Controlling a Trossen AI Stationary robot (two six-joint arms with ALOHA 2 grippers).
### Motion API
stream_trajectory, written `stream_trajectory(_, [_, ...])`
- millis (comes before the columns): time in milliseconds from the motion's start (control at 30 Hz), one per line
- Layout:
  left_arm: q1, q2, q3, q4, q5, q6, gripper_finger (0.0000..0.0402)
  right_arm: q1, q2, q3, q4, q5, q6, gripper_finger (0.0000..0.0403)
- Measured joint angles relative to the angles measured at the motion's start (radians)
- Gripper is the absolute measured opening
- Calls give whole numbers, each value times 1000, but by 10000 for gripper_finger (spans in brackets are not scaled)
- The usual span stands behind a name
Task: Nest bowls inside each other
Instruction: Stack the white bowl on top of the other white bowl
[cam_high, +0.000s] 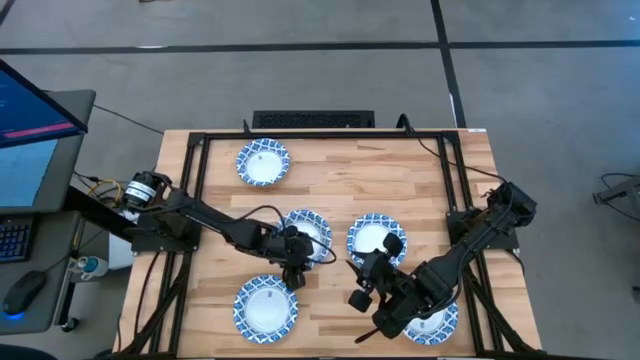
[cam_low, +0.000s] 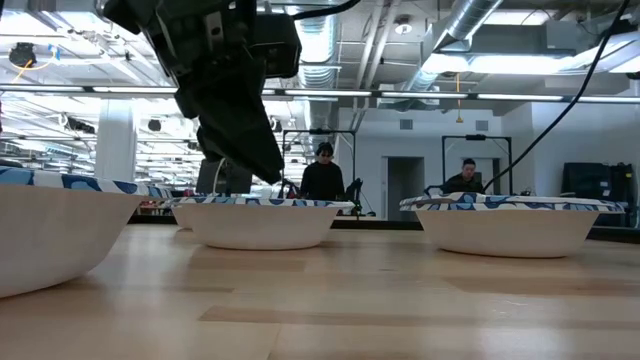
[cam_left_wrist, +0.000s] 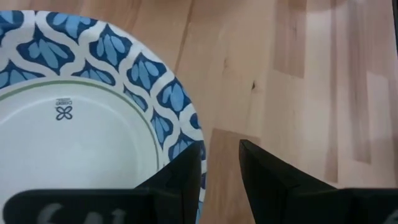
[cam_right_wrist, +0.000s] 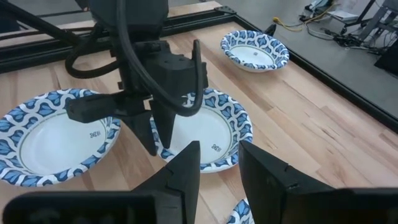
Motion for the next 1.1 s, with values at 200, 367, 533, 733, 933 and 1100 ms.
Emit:
stream_trajectory(200, [0, 0, 0, -2, 19, -8, 100, 0, 0, 0, 0, 0, 0, 131])
stream_trajectory(367, [1, 13, 0, 2, -16, -7, 100, 0, 0, 0, -1, 0, 0, 131])
stream_trajectory(533, [3, 58, 0, -11, -2, -26, 100, 3, 0, 1, -3, 0, 0, 131])
stream_trajectory(733, [2, 77, 0, -10, -25, -43, 100, 9, 0, 2, -16, -12, 8, 131])
stream_trajectory(933, [12, 76, 6, -5, -42, -52, 100, 11, 0, 2, -24, -24, 8, 131])
stream_trajectory(1100, [11, 76, 32, -63, -26, -62, 100, 11, 0, 2, -29, -25, 8, 131])
